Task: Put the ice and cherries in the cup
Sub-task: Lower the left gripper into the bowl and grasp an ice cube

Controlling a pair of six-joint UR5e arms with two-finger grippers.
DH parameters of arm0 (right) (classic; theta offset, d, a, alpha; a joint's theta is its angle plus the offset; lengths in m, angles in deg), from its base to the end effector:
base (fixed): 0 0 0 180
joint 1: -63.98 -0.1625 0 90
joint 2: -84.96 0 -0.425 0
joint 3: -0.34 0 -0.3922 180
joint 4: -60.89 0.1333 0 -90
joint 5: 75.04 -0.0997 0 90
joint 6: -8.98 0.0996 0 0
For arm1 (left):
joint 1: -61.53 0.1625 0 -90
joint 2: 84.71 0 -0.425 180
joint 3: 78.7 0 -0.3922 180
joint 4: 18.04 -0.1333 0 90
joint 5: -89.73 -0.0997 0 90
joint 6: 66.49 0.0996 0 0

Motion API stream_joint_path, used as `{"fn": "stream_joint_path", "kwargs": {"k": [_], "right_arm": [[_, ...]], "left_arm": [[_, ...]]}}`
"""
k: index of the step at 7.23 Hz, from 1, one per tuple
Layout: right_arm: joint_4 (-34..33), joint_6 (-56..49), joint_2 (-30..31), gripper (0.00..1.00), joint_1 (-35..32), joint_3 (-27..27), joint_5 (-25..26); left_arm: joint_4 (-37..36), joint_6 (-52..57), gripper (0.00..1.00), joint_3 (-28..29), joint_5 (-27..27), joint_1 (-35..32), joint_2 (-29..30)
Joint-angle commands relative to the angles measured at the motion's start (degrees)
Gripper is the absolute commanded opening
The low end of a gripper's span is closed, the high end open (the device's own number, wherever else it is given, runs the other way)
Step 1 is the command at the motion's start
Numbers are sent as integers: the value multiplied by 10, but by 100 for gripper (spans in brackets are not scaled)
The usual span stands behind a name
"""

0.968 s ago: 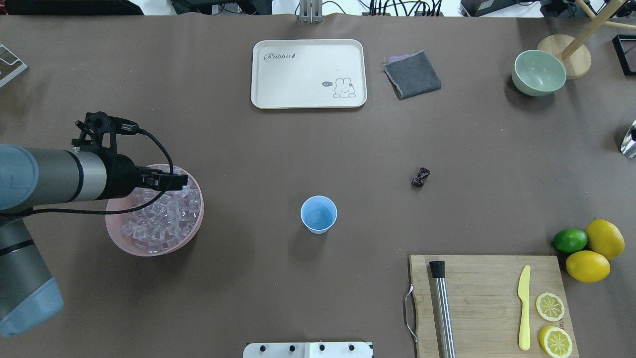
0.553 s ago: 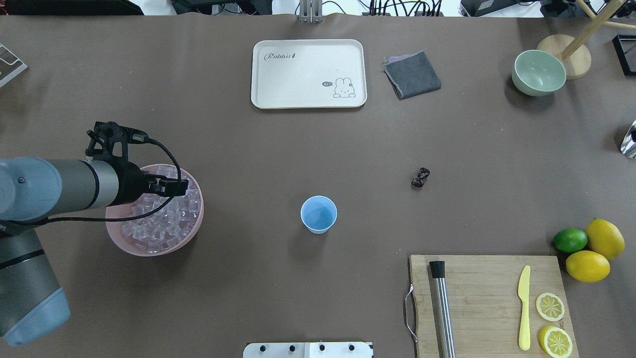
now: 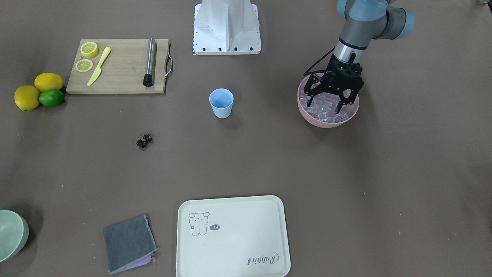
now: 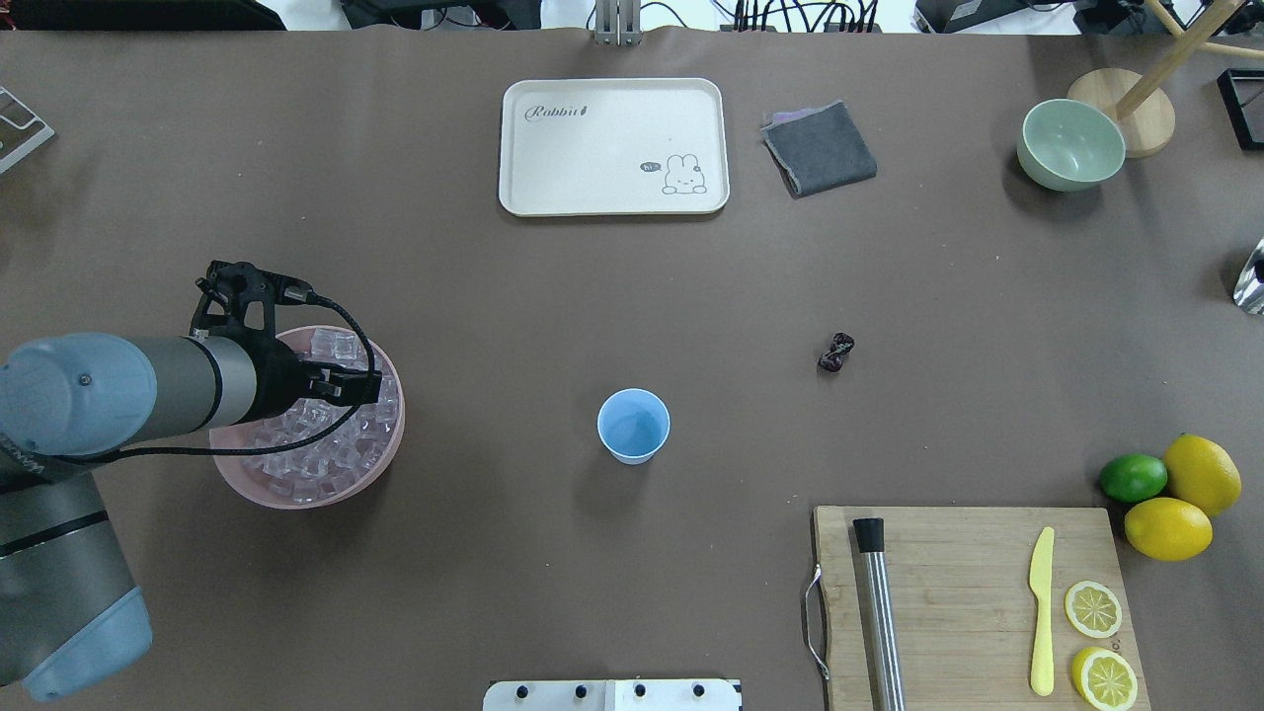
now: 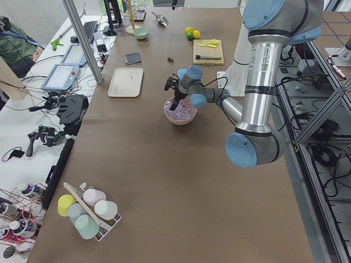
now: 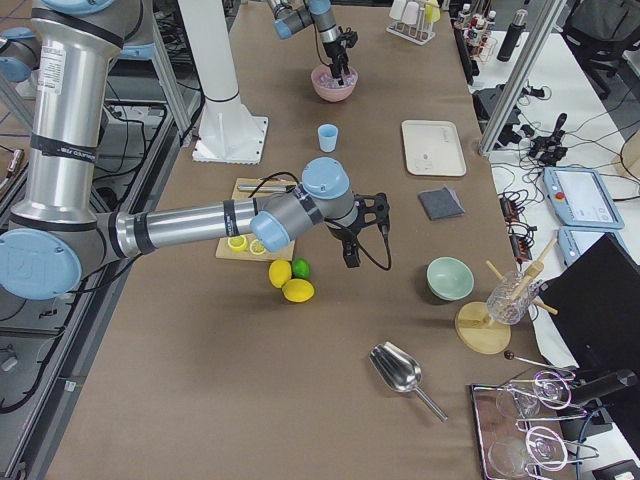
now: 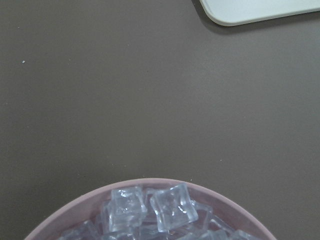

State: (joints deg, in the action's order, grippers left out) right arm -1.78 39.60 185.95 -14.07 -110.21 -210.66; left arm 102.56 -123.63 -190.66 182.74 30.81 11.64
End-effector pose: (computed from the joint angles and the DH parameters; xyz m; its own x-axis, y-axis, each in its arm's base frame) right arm -0.0277 -0.4309 0.5104 0.5967 -0.0873 0.7977 -0.1608 0.9609 0.2254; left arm 0.3893 -0.3803 0.3649 0.6287 0.2567 -0.7341 0.1552 0.8836 0.4419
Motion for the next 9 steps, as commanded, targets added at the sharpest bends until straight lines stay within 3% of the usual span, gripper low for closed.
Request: {"fn": "stream_joint_path", "kwargs": {"k": [1, 9], "right_arm": [[0, -1, 1, 100, 0, 0, 0], [1, -4, 5, 100, -1, 1, 2]], "left_arm": [[0, 1, 98, 2, 0, 0, 0], [0, 1, 97, 32, 0, 0, 23]]}}
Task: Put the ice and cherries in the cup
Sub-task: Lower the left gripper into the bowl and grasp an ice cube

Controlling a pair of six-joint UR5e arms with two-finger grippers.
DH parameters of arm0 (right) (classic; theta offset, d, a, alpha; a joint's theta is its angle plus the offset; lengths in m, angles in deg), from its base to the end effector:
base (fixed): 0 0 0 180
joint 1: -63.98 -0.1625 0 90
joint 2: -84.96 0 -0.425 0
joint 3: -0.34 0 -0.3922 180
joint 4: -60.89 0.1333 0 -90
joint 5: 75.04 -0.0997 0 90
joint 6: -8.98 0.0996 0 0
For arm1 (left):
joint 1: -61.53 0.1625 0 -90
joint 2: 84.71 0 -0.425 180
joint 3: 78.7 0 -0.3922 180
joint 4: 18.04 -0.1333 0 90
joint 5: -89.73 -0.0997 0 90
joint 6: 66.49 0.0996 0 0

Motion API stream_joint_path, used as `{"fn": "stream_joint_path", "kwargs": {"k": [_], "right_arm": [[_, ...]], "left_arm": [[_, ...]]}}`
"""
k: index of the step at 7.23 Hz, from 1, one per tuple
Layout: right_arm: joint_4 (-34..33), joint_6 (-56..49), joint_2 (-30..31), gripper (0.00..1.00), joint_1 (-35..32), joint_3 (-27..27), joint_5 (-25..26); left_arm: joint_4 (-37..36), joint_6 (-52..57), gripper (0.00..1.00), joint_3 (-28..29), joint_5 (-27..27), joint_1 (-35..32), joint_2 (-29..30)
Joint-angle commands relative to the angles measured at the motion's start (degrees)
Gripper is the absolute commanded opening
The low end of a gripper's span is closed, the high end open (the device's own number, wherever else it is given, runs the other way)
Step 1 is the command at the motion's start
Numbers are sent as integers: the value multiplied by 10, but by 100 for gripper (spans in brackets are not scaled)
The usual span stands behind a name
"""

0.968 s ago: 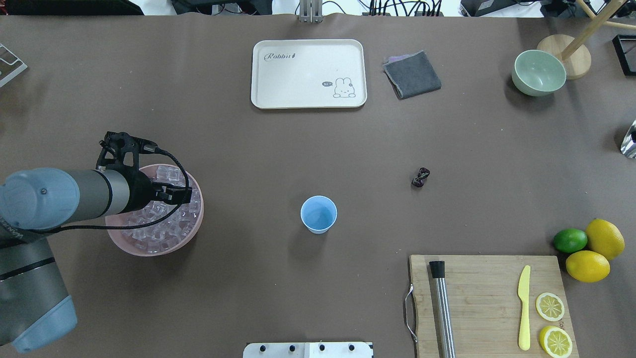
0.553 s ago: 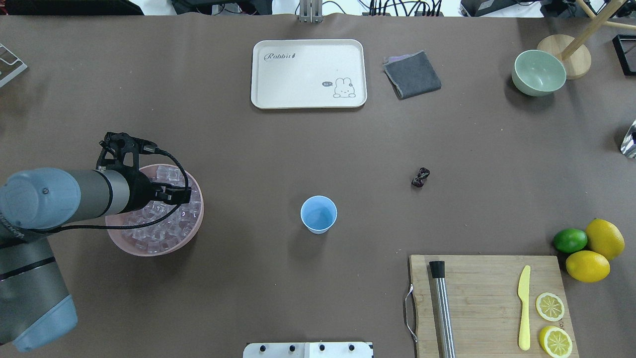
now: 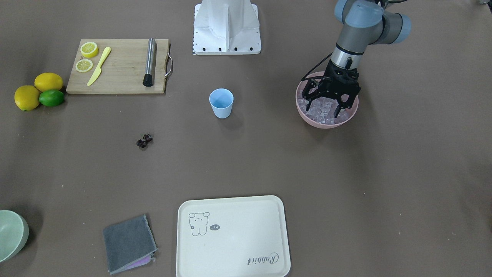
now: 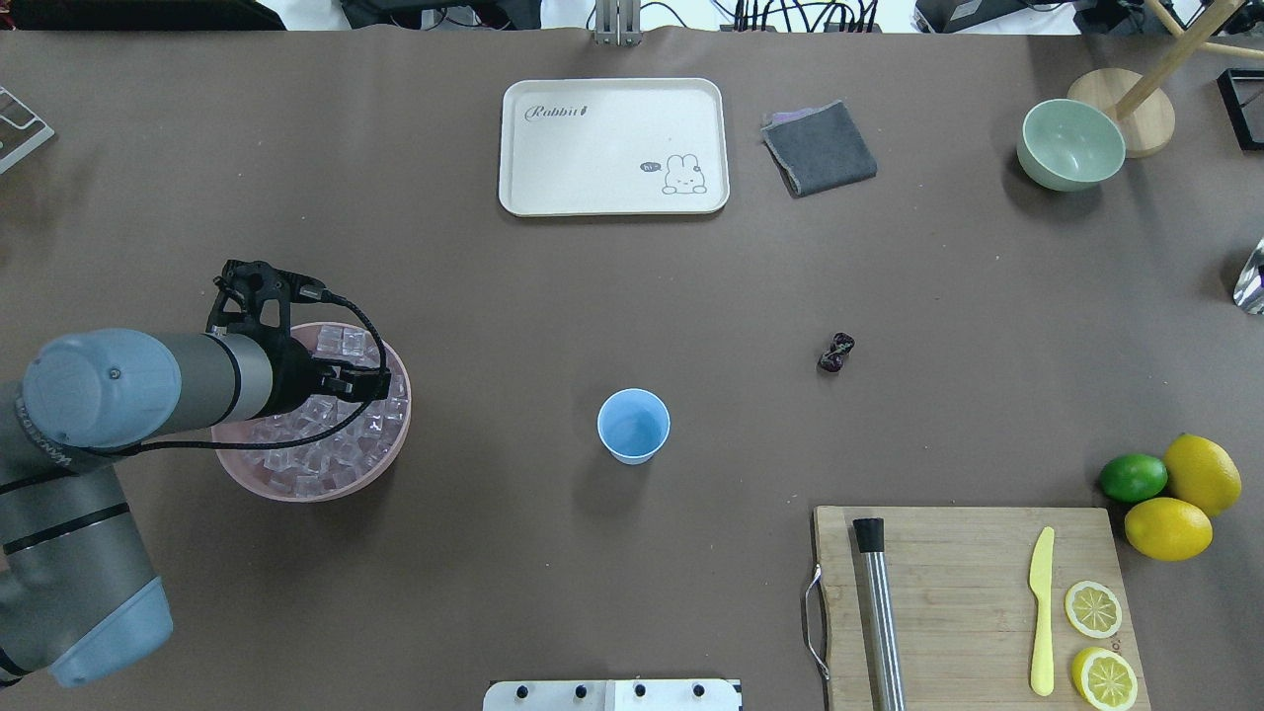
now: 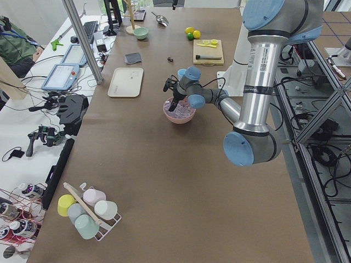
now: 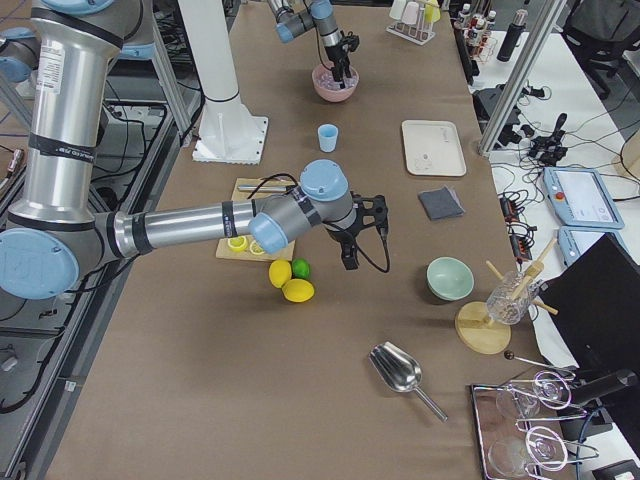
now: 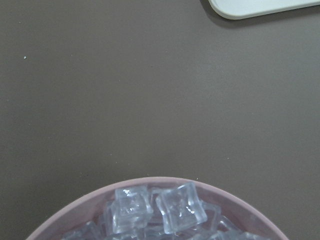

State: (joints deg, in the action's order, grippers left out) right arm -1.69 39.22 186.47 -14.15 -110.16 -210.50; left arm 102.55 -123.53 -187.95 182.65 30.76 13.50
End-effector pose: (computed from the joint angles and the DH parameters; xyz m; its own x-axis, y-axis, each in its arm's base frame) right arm -0.0263 -0.4280 0.5147 0.6012 -0.0857 0.7945 -0.1589 0.9616 0.2239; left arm 0.4034 -0.3894 0.3703 0.6393 0.2517 -0.7266 0.1502 0.8858 0.4390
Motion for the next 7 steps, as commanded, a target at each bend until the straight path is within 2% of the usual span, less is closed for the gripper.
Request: {"fn": "stream_joint_path", "kwargs": {"k": [1, 3, 4, 6, 7], "right_arm": [[0, 0, 0, 100, 0, 0, 1], [0, 0, 0, 100, 1, 0, 1], [0, 0, -1, 100, 0, 0, 1], [0, 0, -1, 100, 0, 0, 2], [0, 0, 0, 100, 0, 0, 2]], "left_arm": [[0, 1, 94, 4, 1, 0, 4], [0, 1, 54, 0, 2, -2, 3], [0, 1, 40, -2, 2, -3, 3], [1, 1, 29, -5, 2, -3, 2], [1, 1, 20, -5, 2, -4, 2]]}}
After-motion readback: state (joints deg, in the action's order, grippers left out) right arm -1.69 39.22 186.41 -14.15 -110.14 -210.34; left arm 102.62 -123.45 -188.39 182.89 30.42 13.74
